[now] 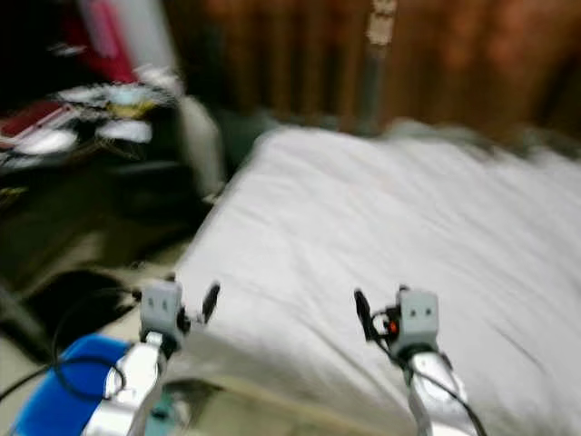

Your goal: Clean up the room

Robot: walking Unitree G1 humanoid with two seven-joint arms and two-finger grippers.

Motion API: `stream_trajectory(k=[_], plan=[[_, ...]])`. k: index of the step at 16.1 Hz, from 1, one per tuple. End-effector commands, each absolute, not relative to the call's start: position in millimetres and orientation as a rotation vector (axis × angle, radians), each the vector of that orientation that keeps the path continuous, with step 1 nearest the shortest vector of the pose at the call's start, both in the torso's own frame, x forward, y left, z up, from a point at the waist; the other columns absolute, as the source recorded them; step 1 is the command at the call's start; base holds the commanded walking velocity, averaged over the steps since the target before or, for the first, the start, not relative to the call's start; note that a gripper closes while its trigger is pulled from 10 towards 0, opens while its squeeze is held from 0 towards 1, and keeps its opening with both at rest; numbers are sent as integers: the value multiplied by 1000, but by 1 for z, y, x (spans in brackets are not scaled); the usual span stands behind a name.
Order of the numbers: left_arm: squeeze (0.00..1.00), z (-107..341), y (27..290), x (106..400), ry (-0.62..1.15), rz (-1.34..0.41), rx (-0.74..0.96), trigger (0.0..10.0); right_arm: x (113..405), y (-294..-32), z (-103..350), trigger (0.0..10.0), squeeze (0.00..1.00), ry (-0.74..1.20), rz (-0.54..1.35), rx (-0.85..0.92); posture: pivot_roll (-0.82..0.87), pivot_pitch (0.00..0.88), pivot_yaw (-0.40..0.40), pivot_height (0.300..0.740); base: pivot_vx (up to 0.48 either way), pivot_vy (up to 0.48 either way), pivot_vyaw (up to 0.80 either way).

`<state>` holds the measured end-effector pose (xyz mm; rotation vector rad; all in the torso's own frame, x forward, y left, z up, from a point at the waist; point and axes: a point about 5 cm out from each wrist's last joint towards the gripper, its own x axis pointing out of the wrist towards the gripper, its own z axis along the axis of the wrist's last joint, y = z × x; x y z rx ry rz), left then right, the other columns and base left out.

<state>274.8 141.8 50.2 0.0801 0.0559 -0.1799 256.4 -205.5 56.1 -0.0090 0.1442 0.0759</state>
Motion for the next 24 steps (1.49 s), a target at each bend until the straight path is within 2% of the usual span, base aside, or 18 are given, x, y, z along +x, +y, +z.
stream_trajectory(k=[1,6,12,14,17,22,24], plan=[[0,52,144,277,59,-168,45,10000,256,-207,59,10000,0,120,54,8,-128,0,39,740,0,-480,-788],[0,56,152,237,50,-192,1,10000,213,-217,53,10000,0,159,43,24,-108,0,17,740,0,-480,-798],[0,54,157,244,102,-180,28,10000,224,-208,52,10000,0,168,74,28,-99,0,18,740,0,-480,-800],[0,46,158,244,142,-179,33,10000,223,-209,50,10000,0,176,67,35,-106,0,23,740,0,0,-800],[0,53,154,250,113,-202,45,10000,219,-209,48,10000,0,187,66,34,-106,0,23,740,0,0,-800],[0,51,145,259,125,-243,53,10000,218,-212,47,10000,0,189,60,21,-147,0,38,740,100,-403,-800],[0,49,144,262,136,-252,69,10000,215,-215,45,10000,0,197,42,25,-156,0,46,740,0,0,-800]])
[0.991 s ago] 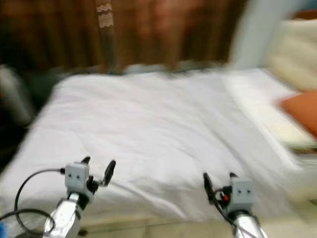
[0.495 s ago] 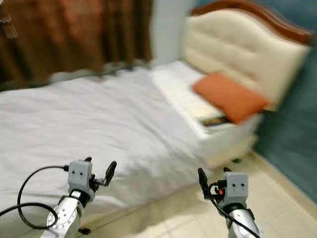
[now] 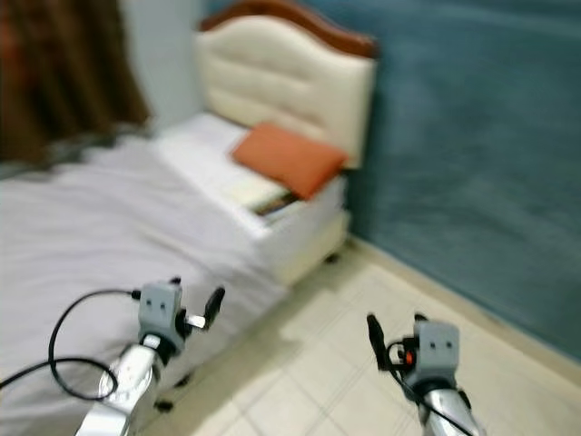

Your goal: Clean up the room

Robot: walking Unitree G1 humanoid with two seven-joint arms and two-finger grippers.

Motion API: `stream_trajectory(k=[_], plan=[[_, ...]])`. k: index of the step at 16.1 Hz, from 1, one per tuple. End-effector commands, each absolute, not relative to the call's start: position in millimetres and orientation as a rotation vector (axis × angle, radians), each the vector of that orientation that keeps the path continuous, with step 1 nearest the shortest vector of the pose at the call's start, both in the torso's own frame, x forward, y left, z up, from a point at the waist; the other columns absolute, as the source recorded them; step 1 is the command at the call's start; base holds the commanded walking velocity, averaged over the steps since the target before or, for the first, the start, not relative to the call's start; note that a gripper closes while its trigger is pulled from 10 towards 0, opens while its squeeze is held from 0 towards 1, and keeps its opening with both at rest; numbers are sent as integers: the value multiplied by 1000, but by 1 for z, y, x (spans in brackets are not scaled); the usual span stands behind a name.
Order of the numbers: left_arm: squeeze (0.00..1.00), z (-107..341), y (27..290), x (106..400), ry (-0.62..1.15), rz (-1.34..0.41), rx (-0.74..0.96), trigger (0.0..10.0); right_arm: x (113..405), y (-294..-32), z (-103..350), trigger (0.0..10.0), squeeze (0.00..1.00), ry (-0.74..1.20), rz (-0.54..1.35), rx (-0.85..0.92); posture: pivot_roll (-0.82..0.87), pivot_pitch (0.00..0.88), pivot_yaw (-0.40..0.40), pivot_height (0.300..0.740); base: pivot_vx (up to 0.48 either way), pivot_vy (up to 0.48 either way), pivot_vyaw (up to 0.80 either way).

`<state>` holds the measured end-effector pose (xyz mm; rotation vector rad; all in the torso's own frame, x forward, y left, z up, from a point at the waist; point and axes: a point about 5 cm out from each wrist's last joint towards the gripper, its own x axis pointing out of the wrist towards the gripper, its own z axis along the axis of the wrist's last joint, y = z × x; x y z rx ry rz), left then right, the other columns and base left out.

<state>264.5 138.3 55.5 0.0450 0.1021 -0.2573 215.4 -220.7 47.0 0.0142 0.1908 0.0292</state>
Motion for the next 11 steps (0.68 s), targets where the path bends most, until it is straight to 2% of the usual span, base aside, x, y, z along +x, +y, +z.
stream_trajectory(k=[1,4,6,7,9,10,11], plan=[[0,49,144,263,137,-251,61,10000,215,-215,45,10000,0,197,40,24,-158,0,48,740,0,0,-800],[0,44,144,264,163,-219,-8,10000,213,-216,45,10000,0,199,40,17,-164,0,44,740,0,0,-800],[0,40,150,258,176,-164,-48,10000,211,-219,45,10000,0,201,43,11,-165,0,13,740,0,0,-800],[0,34,155,241,195,-150,8,10000,213,-224,45,10000,0,217,60,5,-144,0,-14,740,0,0,-800],[0,30,157,233,210,-148,121,10000,219,-224,45,10000,0,227,96,-9,-127,0,-22,740,0,0,-800],[0,34,157,236,189,-147,94,10000,223,-224,45,10000,0,227,98,-10,-118,0,-27,740,0,0,-800],[0,38,154,241,174,-159,63,10000,226,-223,45,10000,0,225,99,-8,-109,0,-27,740,472,0,-800]])
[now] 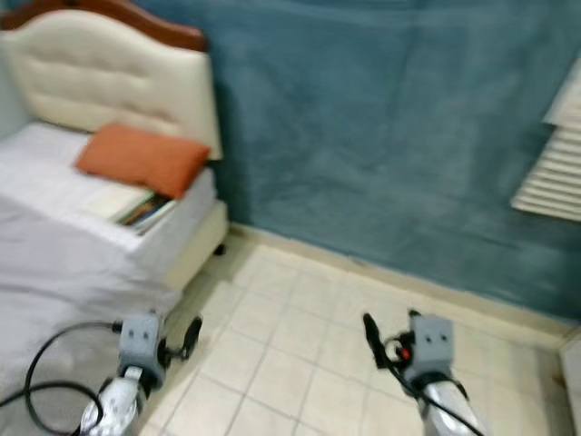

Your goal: Clean up the room

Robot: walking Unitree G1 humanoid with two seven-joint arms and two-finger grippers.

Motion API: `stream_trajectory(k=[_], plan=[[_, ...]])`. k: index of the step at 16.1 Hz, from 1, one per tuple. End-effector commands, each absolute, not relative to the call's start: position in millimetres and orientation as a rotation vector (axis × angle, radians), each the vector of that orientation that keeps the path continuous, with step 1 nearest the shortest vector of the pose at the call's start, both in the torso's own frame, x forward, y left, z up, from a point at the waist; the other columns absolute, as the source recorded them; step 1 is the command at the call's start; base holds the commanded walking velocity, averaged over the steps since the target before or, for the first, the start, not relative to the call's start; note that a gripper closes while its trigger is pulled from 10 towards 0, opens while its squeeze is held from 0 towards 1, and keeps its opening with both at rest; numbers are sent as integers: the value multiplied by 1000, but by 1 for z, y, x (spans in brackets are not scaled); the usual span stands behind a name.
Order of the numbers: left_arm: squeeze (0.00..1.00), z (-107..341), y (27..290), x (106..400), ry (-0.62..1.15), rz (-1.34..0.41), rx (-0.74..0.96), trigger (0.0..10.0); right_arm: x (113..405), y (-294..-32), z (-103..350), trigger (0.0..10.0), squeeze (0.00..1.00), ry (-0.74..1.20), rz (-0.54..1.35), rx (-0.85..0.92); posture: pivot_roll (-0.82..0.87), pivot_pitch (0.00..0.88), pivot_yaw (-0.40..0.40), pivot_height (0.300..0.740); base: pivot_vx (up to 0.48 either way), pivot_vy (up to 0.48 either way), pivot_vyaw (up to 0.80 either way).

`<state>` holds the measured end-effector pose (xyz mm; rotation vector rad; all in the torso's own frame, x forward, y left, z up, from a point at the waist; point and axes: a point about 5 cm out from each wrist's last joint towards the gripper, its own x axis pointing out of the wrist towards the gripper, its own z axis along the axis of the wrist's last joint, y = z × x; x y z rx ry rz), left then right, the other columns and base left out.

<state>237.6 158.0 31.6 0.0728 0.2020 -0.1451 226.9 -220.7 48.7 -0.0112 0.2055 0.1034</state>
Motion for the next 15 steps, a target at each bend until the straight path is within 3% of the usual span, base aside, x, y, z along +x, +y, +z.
stream_trajectory(k=[1,12,15], plan=[[0,40,152,245,166,-174,47,10000,227,-220,45,10000,0,223,106,-4,-105,0,-26,740,472,0,-800],[0,44,141,252,167,-239,7,10000,223,-214,40,10000,0,217,95,10,-141,3,15,740,473,0,-800],[0,45,139,256,169,-240,6,10000,220,-215,39,10000,0,215,83,19,-146,4,27,740,472,0,0]])
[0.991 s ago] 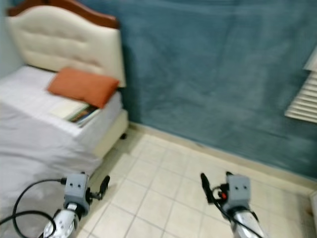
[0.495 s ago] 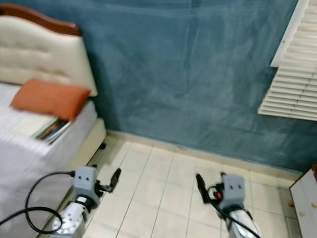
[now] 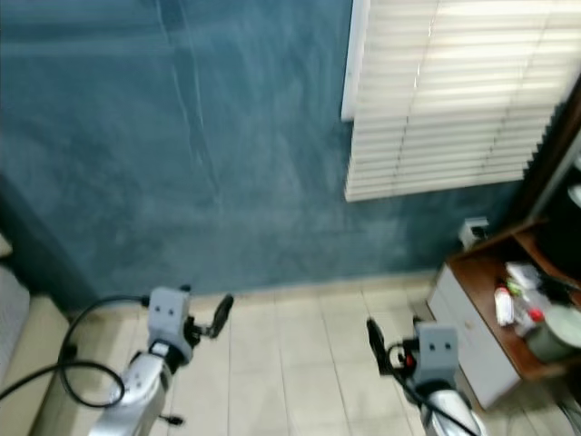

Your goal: Clean up the room

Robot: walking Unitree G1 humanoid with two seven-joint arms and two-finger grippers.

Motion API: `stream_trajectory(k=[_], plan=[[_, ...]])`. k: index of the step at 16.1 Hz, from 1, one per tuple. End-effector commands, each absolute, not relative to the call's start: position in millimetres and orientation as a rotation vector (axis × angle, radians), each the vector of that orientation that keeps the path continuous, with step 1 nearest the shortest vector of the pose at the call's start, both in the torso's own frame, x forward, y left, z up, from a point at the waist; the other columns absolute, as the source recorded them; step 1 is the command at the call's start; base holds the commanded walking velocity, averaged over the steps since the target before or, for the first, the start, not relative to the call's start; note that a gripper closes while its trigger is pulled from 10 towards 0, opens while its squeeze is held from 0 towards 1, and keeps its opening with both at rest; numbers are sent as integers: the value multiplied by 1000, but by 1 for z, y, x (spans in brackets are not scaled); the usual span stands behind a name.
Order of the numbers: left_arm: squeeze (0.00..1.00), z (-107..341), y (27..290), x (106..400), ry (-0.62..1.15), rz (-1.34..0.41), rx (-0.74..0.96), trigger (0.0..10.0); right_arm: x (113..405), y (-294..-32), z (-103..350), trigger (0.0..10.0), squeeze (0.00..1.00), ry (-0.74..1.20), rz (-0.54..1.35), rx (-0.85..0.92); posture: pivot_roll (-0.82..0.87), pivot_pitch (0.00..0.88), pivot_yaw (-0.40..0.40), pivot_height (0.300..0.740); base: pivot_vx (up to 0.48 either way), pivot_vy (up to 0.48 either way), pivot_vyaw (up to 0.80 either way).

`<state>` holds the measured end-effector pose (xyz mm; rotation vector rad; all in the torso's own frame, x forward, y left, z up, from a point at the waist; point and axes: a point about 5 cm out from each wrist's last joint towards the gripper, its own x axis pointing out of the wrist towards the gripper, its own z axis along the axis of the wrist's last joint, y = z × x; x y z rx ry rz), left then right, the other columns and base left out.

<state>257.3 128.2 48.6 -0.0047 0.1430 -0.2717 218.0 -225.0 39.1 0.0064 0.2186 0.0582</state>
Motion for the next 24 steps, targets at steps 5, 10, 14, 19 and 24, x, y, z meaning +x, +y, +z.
stream_trajectory(k=[5,10,14,19,24], plan=[[0,46,143,255,167,-201,6,10000,218,-215,38,10000,0,218,74,47,-141,4,35,740,472,0,0],[0,69,171,184,119,-144,-18,10000,216,-165,80,10000,0,188,437,188,-97,4,34,740,378,0,0],[0,77,171,212,15,-48,-46,10000,233,-168,84,10000,0,104,409,43,-58,0,-6,740,0,0,0],[0,80,169,214,-10,-39,-105,10000,228,-179,72,10000,0,157,322,-5,-48,0,-21,740,0,0,0],[0,77,164,227,5,-90,-77,10000,235,-178,70,10000,0,160,307,-7,-56,0,-10,740,0,0,0]])
